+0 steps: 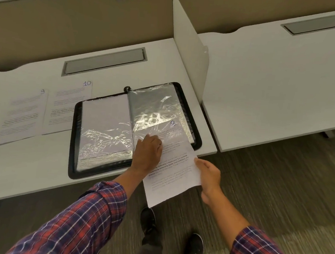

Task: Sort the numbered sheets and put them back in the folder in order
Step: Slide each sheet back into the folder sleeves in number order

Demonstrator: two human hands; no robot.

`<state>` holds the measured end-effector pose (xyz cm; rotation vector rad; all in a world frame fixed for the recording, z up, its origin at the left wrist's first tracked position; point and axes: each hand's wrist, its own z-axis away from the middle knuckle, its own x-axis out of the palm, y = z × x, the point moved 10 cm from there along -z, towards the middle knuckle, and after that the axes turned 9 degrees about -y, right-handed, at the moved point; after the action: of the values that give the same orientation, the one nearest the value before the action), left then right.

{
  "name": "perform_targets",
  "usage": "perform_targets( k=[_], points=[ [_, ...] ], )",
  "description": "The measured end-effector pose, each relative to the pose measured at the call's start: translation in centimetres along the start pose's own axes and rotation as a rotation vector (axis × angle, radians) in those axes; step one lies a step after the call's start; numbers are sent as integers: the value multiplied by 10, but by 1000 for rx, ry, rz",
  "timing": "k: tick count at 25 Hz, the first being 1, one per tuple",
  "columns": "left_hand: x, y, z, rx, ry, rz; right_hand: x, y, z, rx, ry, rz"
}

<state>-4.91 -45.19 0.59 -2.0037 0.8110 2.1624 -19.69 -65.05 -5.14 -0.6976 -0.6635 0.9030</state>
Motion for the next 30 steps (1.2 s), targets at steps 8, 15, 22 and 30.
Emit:
perform_targets(
  k=[8,15,22,30],
  points=[
    [5,1,-3,-44,-32,61,11,75,33,130,-202,-223],
    [-3,8,3,-59,-24,99,30,71,45,160,-134,-218],
    [-10,8,5,-77,-12,100,58,63,41,163,-89,-343],
    [-12,4,1,-82,-65,114,77,51,25,144,-87,-363]
  ],
)
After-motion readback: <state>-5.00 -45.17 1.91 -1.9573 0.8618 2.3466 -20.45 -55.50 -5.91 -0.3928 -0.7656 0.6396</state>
